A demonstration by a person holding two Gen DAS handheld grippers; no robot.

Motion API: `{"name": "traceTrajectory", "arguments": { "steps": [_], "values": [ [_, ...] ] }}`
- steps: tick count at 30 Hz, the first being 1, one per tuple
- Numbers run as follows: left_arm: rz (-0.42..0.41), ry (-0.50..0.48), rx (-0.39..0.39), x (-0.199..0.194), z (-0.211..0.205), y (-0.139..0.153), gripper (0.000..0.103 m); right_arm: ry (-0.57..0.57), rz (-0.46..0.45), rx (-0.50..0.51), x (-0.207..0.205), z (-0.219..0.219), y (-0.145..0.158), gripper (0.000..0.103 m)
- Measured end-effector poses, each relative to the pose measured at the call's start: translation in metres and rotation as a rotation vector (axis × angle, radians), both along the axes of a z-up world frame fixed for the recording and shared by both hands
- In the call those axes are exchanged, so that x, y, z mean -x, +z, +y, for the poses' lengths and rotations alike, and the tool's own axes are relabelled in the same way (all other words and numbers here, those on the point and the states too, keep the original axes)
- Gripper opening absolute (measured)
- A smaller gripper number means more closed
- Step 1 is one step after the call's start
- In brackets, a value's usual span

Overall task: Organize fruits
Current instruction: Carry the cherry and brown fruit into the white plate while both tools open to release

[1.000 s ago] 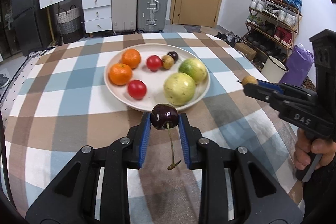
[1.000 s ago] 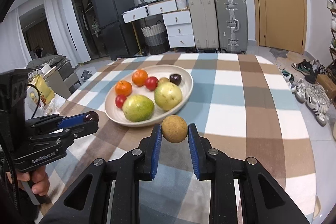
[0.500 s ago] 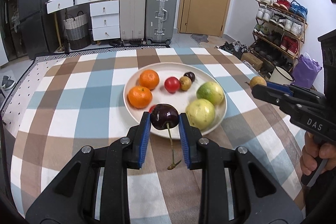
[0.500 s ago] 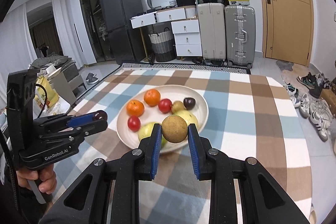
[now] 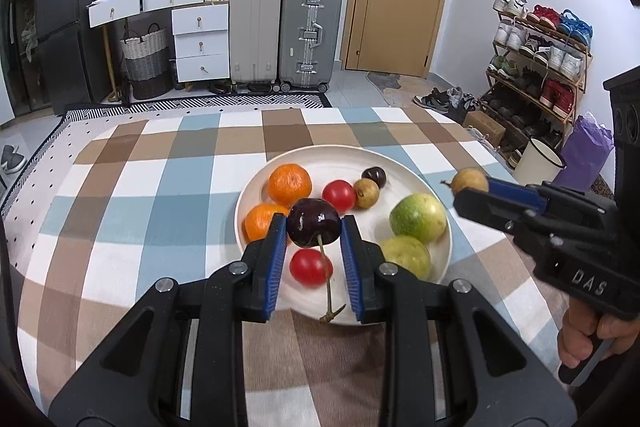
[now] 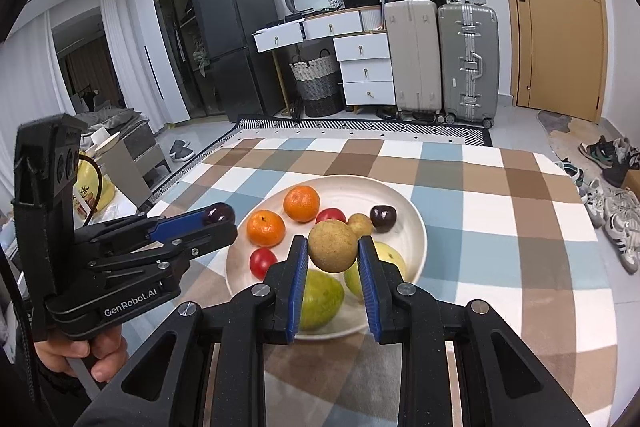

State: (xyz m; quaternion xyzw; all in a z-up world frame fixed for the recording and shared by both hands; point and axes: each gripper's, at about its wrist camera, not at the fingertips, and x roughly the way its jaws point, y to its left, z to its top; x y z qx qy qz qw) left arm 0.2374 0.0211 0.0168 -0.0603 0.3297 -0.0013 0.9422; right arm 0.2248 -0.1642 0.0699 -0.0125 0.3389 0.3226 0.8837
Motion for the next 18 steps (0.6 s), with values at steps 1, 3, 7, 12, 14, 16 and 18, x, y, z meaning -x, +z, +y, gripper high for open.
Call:
{"name": "traceTrajectory", "arguments": {
  "steps": [1, 3, 7, 12, 14, 16, 18],
  "values": [
    [0.001, -0.002, 0.003, -0.003, 0.0, -0.001, 0.024, 0.002, 0.001, 0.004, -0.003, 0.003, -0.001, 0.026],
    [-0.004, -0.003, 0.008, -0.011, 0.001, -0.002, 0.024, 0.008, 0.004, 0.007, -0.009, 0.007, -0.004, 0.026],
    [-0.002, -0.014, -0.002, -0.024, -0.001, -0.006, 0.024, 0.014, 0.024, 0.014, -0.022, 0.016, -0.01, 0.026],
    [0.014, -0.024, -0.024, -0.039, -0.002, -0.013, 0.024, 0.018, 0.036, 0.017, -0.038, 0.023, -0.015, 0.026],
    [0.021, -0.024, -0.025, -0.043, -0.002, -0.017, 0.024, 0.018, 0.041, 0.016, -0.041, 0.024, -0.017, 0.026],
    [0.032, -0.025, -0.026, -0.047, -0.002, -0.022, 0.024, 0.02, 0.046, 0.022, -0.045, 0.024, -0.02, 0.026],
    [0.045, -0.028, -0.034, -0.049, -0.002, -0.028, 0.024, 0.02, 0.05, 0.02, -0.046, 0.024, -0.023, 0.026]
  ]
}}
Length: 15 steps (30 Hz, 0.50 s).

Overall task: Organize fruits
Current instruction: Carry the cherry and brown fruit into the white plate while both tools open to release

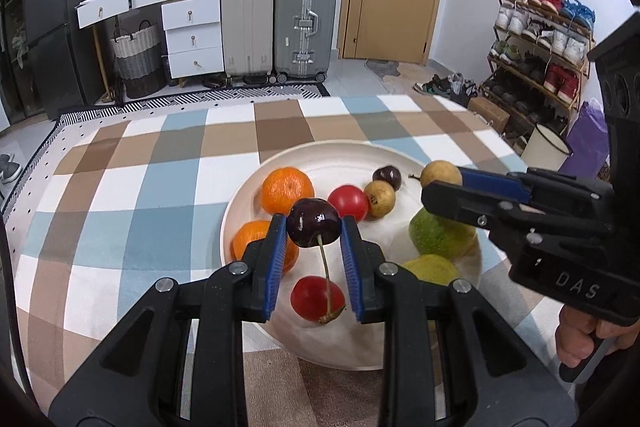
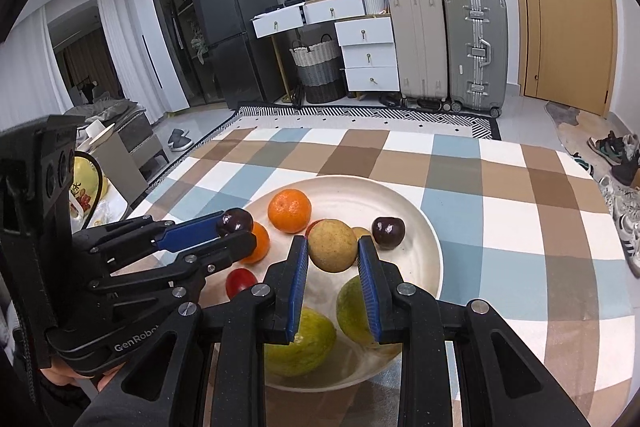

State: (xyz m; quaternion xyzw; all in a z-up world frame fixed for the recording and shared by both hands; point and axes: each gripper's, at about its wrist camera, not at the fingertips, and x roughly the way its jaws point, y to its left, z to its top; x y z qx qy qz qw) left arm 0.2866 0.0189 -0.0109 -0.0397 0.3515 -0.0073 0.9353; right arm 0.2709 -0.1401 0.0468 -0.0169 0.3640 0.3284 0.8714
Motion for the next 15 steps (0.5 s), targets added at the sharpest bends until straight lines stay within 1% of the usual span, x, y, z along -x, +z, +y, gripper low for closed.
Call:
{"name": "traceTrajectory", "arguments": {
  "steps": [2, 5, 11, 15],
  "values": [
    [0.008, -0.001, -0.009, -0.0024, -0.0005, -0.005, 0.024, 0.002, 0.012, -0.012, -0.0009, -0.0006, -0.0049, 0.026],
    [0.021, -0.002, -0.007, -0.0064, -0.0011, -0.0103, 0.024, 0.012, 0.017, 0.006, -0.0013, 0.0016, -0.0112, 0.026],
    [0.021, -0.016, -0.001, -0.006, -0.0038, -0.0119, 0.024, 0.02, 0.028, -0.013, -0.0015, 0.0, -0.0114, 0.026],
    [0.019, -0.015, 0.001, -0.0051, -0.0024, -0.0108, 0.024, 0.018, 0.023, -0.024, -0.0014, -0.0012, -0.0117, 0.028]
  ]
}}
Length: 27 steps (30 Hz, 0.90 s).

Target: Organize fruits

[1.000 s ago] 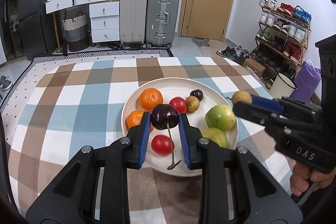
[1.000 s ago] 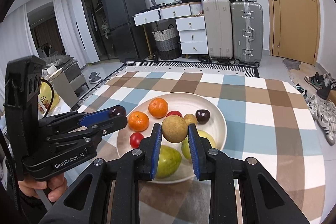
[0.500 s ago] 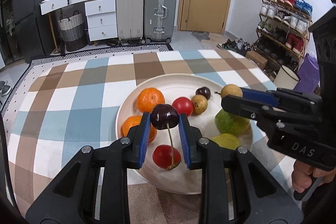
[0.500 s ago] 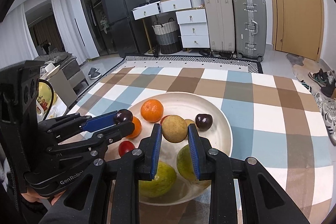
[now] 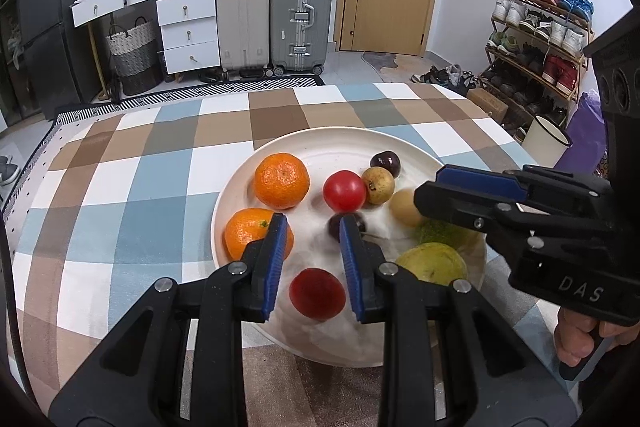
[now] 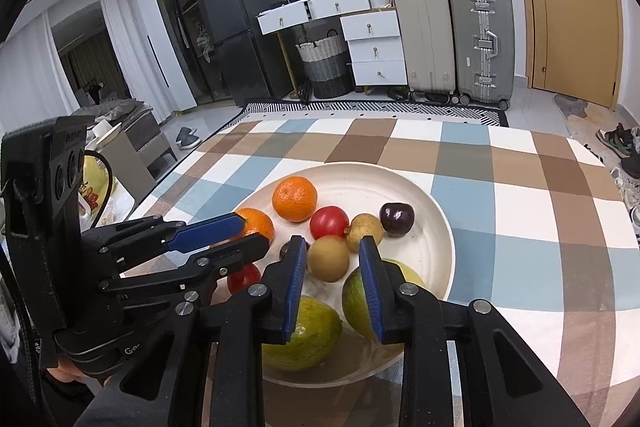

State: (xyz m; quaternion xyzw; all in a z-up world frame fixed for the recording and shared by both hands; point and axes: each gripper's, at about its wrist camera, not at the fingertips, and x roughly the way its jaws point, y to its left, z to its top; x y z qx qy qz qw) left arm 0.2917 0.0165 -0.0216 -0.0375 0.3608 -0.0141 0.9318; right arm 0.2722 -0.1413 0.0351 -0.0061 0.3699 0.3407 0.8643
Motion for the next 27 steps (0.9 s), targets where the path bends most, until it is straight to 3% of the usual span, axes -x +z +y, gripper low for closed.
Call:
{"name": "traceTrajectory", "arguments": {
  "steps": [5, 8, 10, 12, 15, 17, 18, 20, 27],
  "values": [
    [0.009, 0.01, 0.01, 0.002, 0.004, 0.002, 0.026, -0.01, -0.013, 0.01, 0.002, -0.002, 0.002, 0.033],
    [-0.001, 0.014, 0.011, 0.007, 0.006, 0.007, 0.043, -0.014, -0.037, 0.023, 0.006, -0.004, 0.006, 0.049],
    [-0.017, 0.021, 0.002, 0.013, 0.007, 0.012, 0.066, -0.009, -0.056, 0.028, 0.012, -0.006, 0.01, 0.05],
    [-0.049, 0.024, -0.007, 0.021, 0.009, 0.019, 0.079, -0.013, -0.061, 0.026, 0.015, -0.009, 0.013, 0.057],
    [-0.073, 0.026, -0.013, 0.034, 0.011, 0.027, 0.087, -0.013, -0.071, 0.0, 0.022, -0.016, 0.019, 0.087],
    [-0.075, 0.025, -0.008, 0.042, 0.014, 0.029, 0.092, -0.012, -0.085, -0.014, 0.028, -0.02, 0.024, 0.092],
    [-0.08, 0.029, -0.006, 0.047, 0.015, 0.03, 0.101, -0.008, -0.088, -0.017, 0.03, -0.022, 0.025, 0.094],
    [-0.097, 0.041, -0.012, 0.056, 0.017, 0.033, 0.103, -0.007, -0.1, -0.019, 0.036, -0.024, 0.029, 0.101],
    [-0.132, 0.058, -0.029, 0.086, 0.017, 0.042, 0.103, 0.007, -0.138, -0.032, 0.063, -0.037, 0.033, 0.102]
  ]
}}
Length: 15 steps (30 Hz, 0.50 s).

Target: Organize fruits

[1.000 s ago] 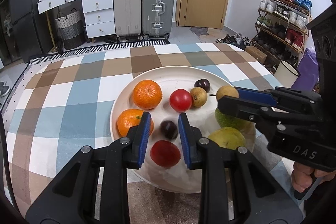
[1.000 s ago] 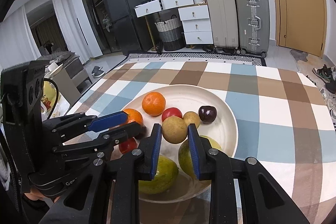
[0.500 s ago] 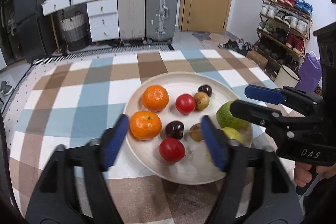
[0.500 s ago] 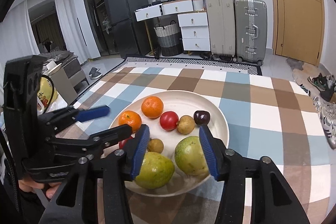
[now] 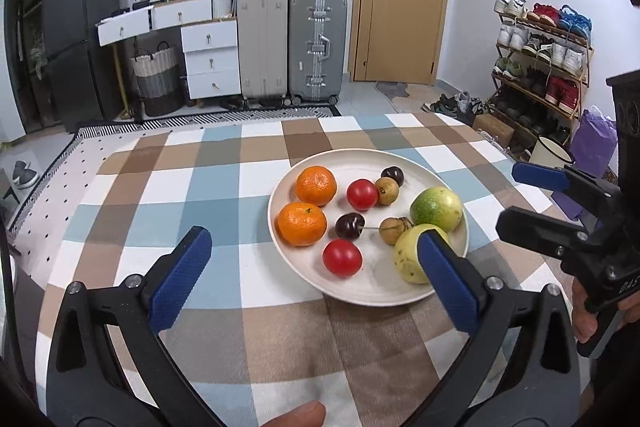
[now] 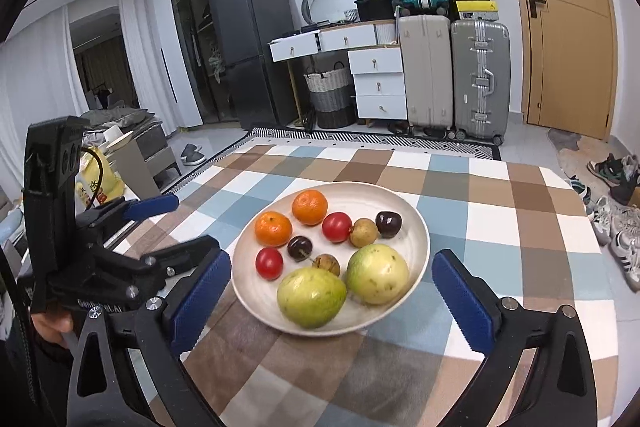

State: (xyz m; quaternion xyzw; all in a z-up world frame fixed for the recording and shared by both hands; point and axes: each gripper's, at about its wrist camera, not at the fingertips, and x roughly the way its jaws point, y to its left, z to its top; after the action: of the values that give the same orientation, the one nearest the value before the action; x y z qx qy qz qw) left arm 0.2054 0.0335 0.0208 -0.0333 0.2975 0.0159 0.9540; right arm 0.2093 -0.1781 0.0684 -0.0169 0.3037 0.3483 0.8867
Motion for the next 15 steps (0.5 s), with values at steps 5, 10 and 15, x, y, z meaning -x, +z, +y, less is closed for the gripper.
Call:
{"name": "traceTrajectory", "arguments": {
  "steps": [5, 10, 15],
  "values": [
    [-0.051, 0.001, -0.015, 0.028, -0.006, 0.009, 0.103, -0.007, -0.028, -0.03, 0.02, -0.015, 0.005, 0.102],
    [-0.089, 0.0, -0.019, 0.056, -0.01, 0.013, 0.103, -0.003, -0.057, -0.041, 0.043, -0.027, 0.01, 0.102],
    [-0.124, 0.017, -0.031, 0.088, -0.011, 0.012, 0.103, 0.002, -0.078, -0.06, 0.065, -0.037, 0.01, 0.102]
  ]
}}
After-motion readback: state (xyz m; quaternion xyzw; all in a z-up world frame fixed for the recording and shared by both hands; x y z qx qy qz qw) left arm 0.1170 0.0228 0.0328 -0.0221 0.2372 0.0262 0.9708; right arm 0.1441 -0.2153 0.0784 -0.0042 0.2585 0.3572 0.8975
